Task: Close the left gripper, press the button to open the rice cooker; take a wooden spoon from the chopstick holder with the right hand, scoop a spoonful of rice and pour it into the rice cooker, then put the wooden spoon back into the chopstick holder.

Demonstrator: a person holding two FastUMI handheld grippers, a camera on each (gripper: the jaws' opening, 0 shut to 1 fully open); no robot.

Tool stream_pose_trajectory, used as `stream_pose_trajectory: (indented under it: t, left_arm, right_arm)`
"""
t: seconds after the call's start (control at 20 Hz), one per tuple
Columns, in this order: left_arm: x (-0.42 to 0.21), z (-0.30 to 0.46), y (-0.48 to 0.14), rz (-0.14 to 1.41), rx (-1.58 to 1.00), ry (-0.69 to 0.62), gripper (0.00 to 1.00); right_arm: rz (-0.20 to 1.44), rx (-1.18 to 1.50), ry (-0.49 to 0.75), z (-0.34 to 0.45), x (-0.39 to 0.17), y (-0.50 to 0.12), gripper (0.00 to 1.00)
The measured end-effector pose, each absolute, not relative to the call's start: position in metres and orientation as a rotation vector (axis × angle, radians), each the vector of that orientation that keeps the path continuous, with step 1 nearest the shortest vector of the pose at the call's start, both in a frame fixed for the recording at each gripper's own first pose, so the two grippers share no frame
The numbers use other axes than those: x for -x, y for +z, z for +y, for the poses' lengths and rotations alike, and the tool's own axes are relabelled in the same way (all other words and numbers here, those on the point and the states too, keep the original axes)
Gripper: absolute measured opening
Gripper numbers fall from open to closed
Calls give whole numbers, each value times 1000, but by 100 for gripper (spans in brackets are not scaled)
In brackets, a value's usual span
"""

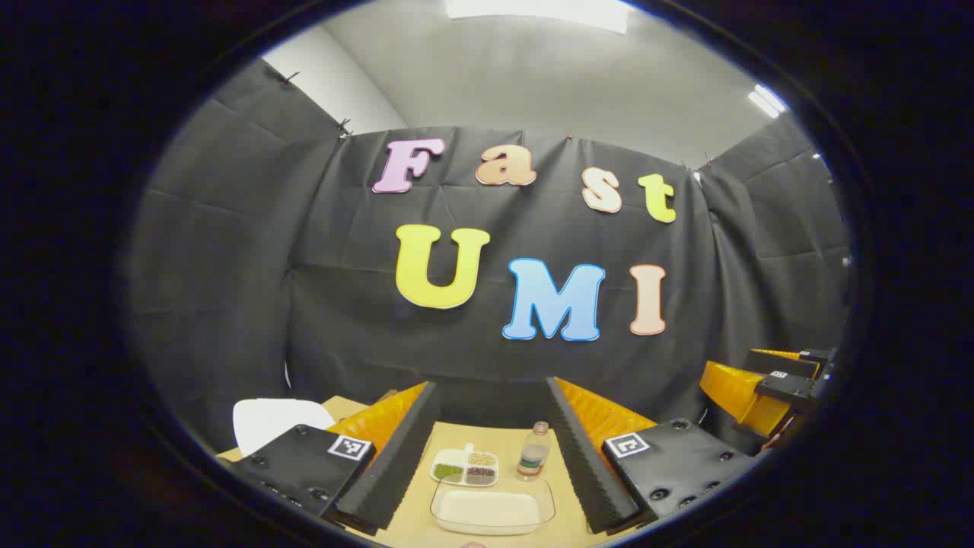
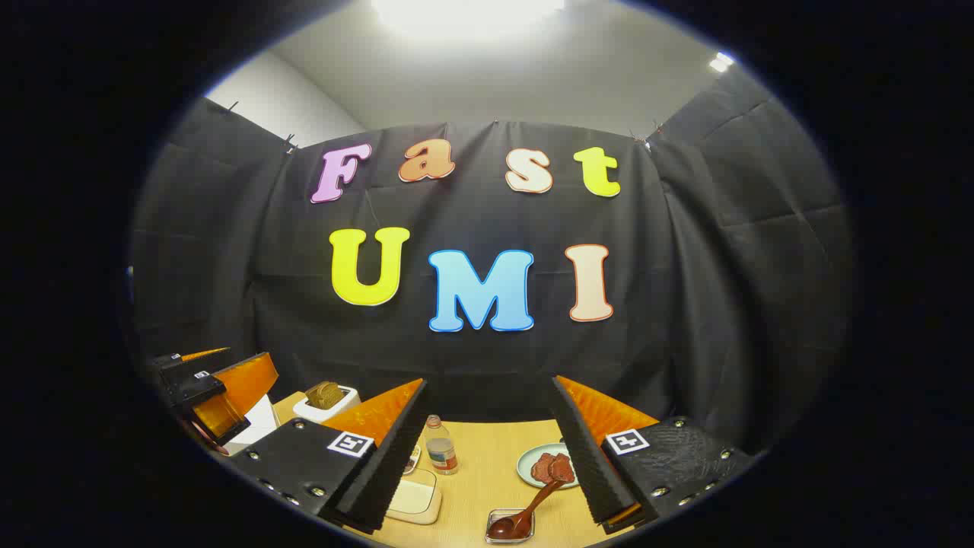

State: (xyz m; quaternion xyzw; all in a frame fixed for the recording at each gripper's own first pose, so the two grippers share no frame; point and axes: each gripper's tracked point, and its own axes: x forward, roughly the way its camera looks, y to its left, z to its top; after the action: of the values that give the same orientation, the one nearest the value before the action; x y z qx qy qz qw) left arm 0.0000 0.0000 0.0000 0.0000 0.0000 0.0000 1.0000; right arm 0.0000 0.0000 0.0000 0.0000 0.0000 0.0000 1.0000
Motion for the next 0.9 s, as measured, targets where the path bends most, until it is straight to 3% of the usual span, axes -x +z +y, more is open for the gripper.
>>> stream_pose_trajectory:
  t: [0.9]
  left_arm:
    - [2,24,3,2,-37,35,96]
  right_arm:
    - [-7,-12,17,0,-1,1,95]
